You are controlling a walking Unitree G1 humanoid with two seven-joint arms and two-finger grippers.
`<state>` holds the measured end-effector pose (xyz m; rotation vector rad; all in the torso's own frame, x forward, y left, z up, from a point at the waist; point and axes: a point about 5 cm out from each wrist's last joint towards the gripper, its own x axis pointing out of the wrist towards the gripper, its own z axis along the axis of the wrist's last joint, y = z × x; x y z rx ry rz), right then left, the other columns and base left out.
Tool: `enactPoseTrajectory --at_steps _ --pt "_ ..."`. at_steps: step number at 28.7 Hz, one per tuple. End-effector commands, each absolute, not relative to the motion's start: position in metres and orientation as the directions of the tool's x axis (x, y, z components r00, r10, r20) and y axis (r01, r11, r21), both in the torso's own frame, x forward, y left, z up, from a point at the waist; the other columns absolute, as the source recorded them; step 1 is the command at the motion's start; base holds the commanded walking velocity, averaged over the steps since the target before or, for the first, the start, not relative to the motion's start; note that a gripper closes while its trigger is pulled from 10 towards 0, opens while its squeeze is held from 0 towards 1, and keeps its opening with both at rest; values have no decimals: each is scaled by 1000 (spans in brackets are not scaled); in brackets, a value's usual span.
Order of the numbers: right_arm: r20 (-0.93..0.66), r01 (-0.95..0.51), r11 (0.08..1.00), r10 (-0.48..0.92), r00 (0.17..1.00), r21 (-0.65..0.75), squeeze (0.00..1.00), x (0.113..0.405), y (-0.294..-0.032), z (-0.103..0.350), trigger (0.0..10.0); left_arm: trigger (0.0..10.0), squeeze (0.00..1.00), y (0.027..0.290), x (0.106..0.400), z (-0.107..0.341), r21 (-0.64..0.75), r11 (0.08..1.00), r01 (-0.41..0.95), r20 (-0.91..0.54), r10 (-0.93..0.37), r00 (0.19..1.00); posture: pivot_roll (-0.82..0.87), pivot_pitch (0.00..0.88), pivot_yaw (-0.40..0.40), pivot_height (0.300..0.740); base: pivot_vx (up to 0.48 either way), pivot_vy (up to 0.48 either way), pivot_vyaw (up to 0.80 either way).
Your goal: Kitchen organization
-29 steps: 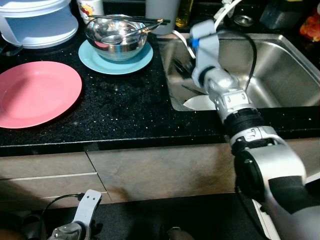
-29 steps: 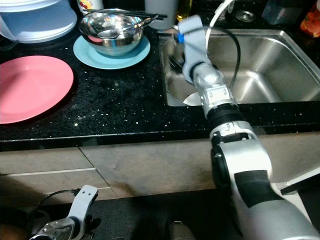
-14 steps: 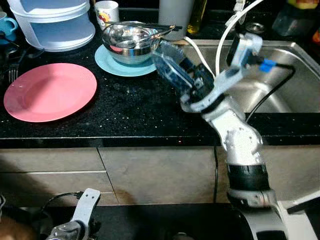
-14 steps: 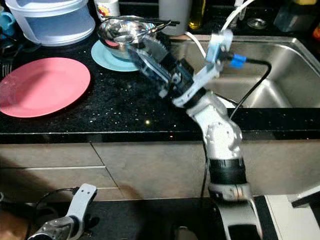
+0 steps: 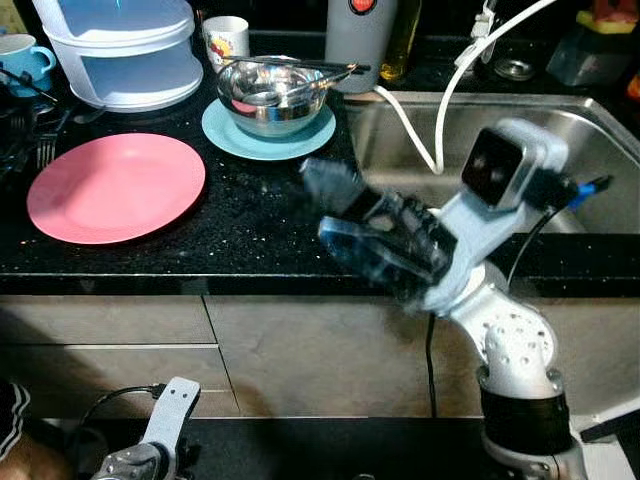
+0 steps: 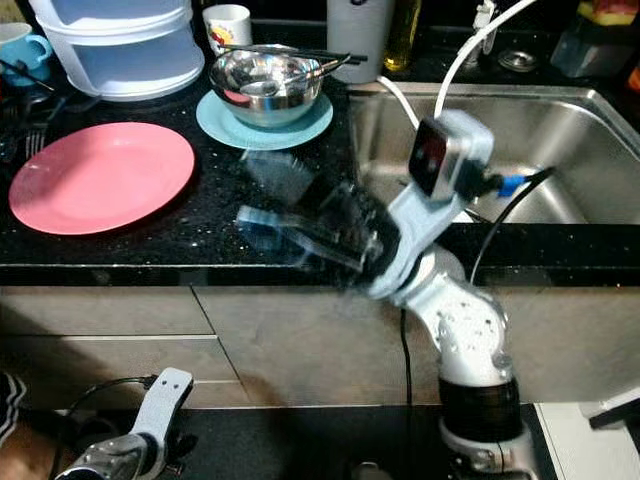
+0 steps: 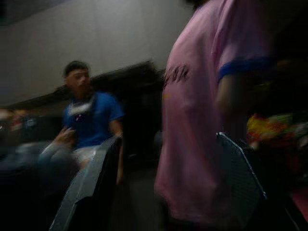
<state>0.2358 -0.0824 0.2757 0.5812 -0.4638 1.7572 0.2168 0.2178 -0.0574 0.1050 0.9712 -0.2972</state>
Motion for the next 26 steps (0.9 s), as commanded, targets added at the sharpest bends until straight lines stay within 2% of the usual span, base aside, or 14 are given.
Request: enactPoseTrajectory --at_steps 1,12,14,26 --pt "578 -951 -309 772 -264 -22 0 226 -80 274 10000 10000 0 219 211 -61 -48 956 290 -840 -196 507 67 102 5 740 0 0 0" --pt "424 -943 -316 872 -245 107 0 219 -76 236 10000 10000 0 219 211 -61 -49 955 291 -839 -197 507 63 104 3 740 0 0 0" --pt "312 -937 -289 925 -220 196 0 218 -71 207 10000 10000 0 219 211 -61 -49 955 292 -839 -198 507 63 104 3 740 0 0 0" --pt "128 -927 -258 965 -231 273 0 211 -71 177 10000 10000 0 219 211 -61 -50 955 292 -840 -199 505 55 121 3 740 0 0 0"
